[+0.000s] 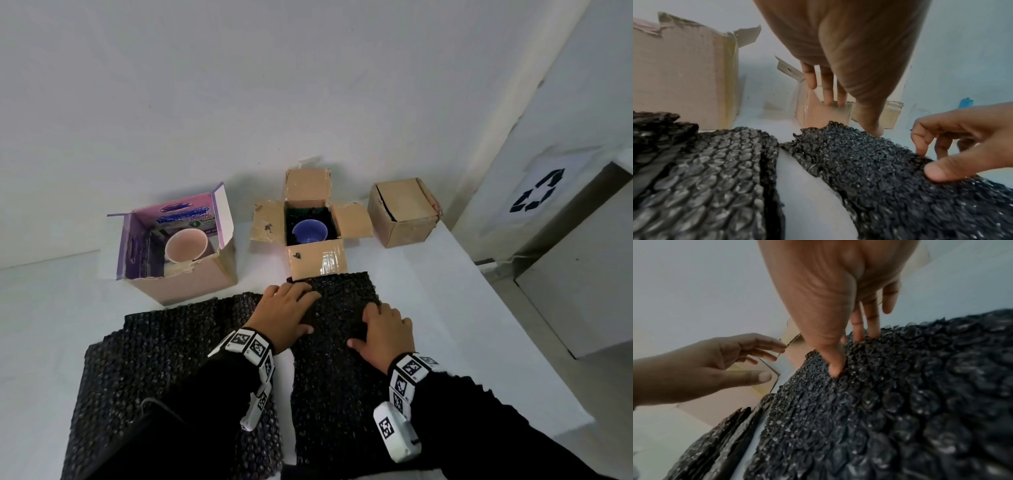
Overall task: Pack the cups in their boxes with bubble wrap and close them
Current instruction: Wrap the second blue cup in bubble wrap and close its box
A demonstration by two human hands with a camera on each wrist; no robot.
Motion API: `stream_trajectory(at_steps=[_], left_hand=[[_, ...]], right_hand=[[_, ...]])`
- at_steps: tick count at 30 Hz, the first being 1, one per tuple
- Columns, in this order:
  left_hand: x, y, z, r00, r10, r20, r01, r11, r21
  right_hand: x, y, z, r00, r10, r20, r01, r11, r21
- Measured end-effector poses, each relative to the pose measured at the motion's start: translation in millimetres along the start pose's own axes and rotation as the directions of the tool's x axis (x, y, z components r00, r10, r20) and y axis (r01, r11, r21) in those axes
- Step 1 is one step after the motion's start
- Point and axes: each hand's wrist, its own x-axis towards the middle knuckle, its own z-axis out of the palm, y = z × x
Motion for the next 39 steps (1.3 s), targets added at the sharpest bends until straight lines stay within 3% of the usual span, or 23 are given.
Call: stream_trajectory(at_steps=[2, 4, 8, 11, 13, 15, 17, 19, 22, 25, 30, 35, 39], left_hand=[[-3, 5, 1, 0.997, 0.012, 0.072, -0.011, 1.000, -0.019], [-5, 10, 2, 0.996, 0.025, 0.086, -0.022, 0.999, -0.032], [-7, 17, -1, 0.999, 0.034, 0.025, -0.034, 0.999, -0.010], [-2, 16, -7, 0.994, 0.098, -0.046, -0.095, 0.993, 0.068], [4, 12, -4, 0.981, 0.168, -0.095, -0.159, 0.982, 0.102], [10, 7, -1, 0.952, 0.222, -0.211, -0.197, 0.971, 0.136], [15, 4, -1, 0.945, 0.187, -0.270, -0.158, 0.979, 0.126], [16, 2, -4, 0.944, 0.169, -0.284, -0.152, 0.985, 0.081], [21, 3, -12, 0.947, 0.195, -0.255, -0.203, 0.979, -0.005], [26, 1, -26, 0.956, 0.189, -0.225, -0.191, 0.981, 0.013], [18, -18, -40, 0.963, 0.170, -0.211, -0.164, 0.985, 0.046], [21, -30, -43, 0.987, 0.058, -0.147, -0.042, 0.993, 0.111], [32, -37, -37, 0.979, -0.055, -0.199, 0.065, 0.997, 0.044]], right_hand=[[-1, 2, 0, 0.997, 0.063, 0.048, -0.063, 0.998, -0.007], [-2, 2, -1, 0.999, 0.031, 0.025, -0.031, 1.000, 0.004], [-2, 0, -11, 0.981, -0.165, -0.097, 0.179, 0.971, 0.156], [-1, -7, -29, 0.941, -0.334, -0.048, 0.331, 0.884, 0.330], [1, -12, -41, 0.917, -0.399, -0.027, 0.383, 0.856, 0.348], [2, -15, -51, 0.916, -0.398, -0.045, 0.386, 0.847, 0.365], [5, -14, -58, 0.938, -0.341, -0.061, 0.333, 0.840, 0.429], [7, -12, -66, 0.953, -0.299, 0.044, 0.230, 0.812, 0.536], [13, -10, -72, 0.907, -0.346, 0.239, 0.194, 0.849, 0.492], [22, -12, -78, 0.907, -0.325, 0.267, 0.230, 0.915, 0.333], [44, -9, -92, 0.834, -0.396, 0.385, 0.210, 0.872, 0.442], [75, -15, -115, 0.819, -0.413, 0.398, 0.176, 0.842, 0.510], [96, -21, -134, 0.828, -0.471, 0.303, 0.319, 0.841, 0.436]])
